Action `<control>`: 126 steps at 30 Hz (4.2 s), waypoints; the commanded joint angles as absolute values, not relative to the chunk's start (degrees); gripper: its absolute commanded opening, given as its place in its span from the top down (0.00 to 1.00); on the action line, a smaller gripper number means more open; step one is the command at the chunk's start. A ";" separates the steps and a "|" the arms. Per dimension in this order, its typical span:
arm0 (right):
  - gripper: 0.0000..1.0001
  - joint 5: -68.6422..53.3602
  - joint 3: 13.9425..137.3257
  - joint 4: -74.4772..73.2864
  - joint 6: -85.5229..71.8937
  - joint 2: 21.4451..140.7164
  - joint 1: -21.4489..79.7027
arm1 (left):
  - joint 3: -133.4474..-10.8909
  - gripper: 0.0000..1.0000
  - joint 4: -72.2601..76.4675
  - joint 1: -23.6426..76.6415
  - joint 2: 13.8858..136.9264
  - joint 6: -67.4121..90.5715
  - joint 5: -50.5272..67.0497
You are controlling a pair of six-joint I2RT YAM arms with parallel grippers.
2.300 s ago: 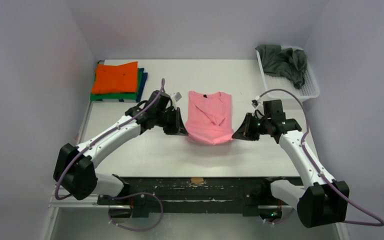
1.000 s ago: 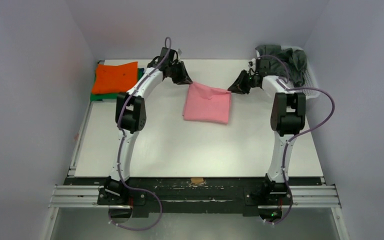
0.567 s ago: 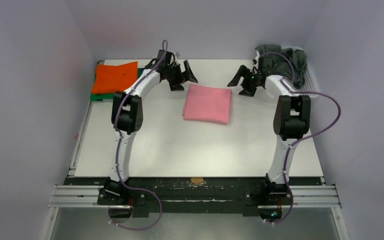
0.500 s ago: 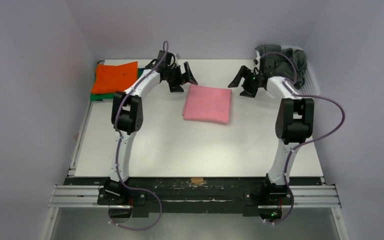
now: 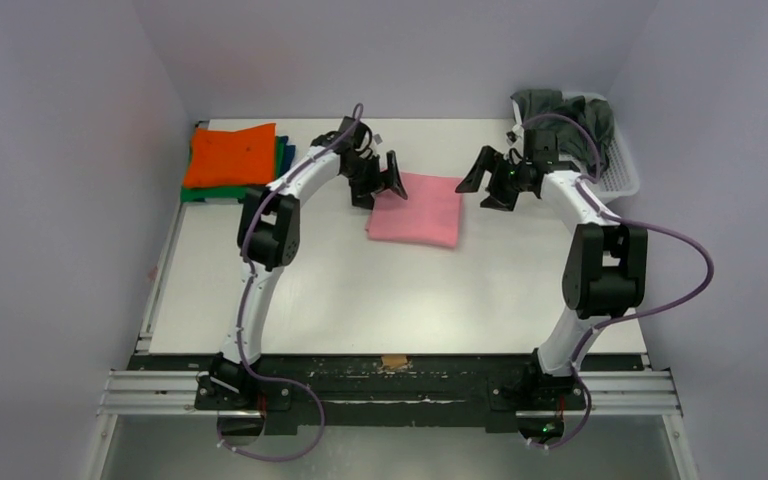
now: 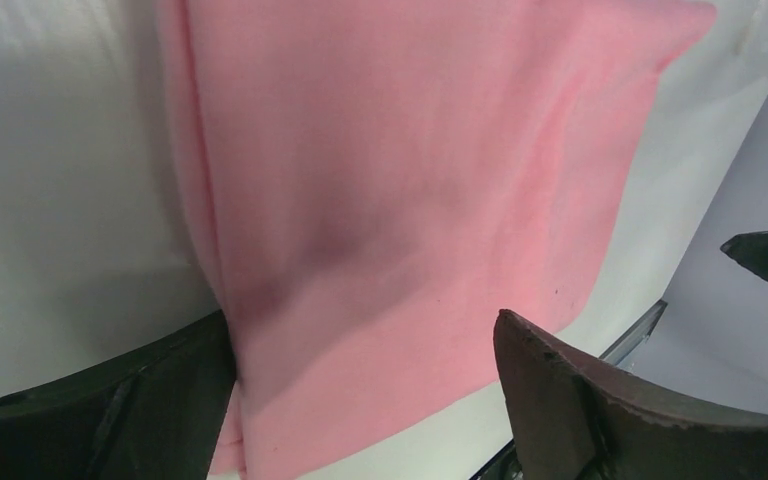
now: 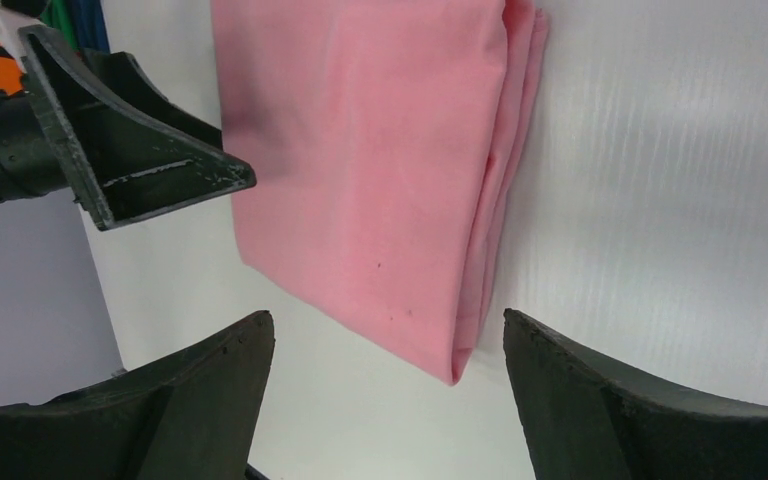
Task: Fold and stack the t-shirts
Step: Put the neatly folded tshirt into the corner of the board with the left arm, then reset both arms
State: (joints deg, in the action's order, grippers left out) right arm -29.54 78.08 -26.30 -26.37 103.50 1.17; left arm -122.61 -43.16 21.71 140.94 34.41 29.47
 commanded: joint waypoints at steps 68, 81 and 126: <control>0.15 -0.49 71.26 -25.16 -24.26 81.01 1.18 | -137.11 1.00 -51.67 12.40 119.94 -10.24 -34.08; 0.15 -0.02 71.89 -26.21 -24.42 82.30 1.23 | -139.37 1.00 -53.73 8.54 116.98 -7.06 -27.54; 0.15 0.72 75.54 -29.11 -24.10 88.59 1.23 | -140.60 0.00 -47.71 -15.91 128.59 14.12 -16.86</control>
State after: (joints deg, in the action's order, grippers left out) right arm 0.45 73.08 -29.39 -24.01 89.73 1.17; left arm -140.31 -48.66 -15.77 136.55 11.14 -13.76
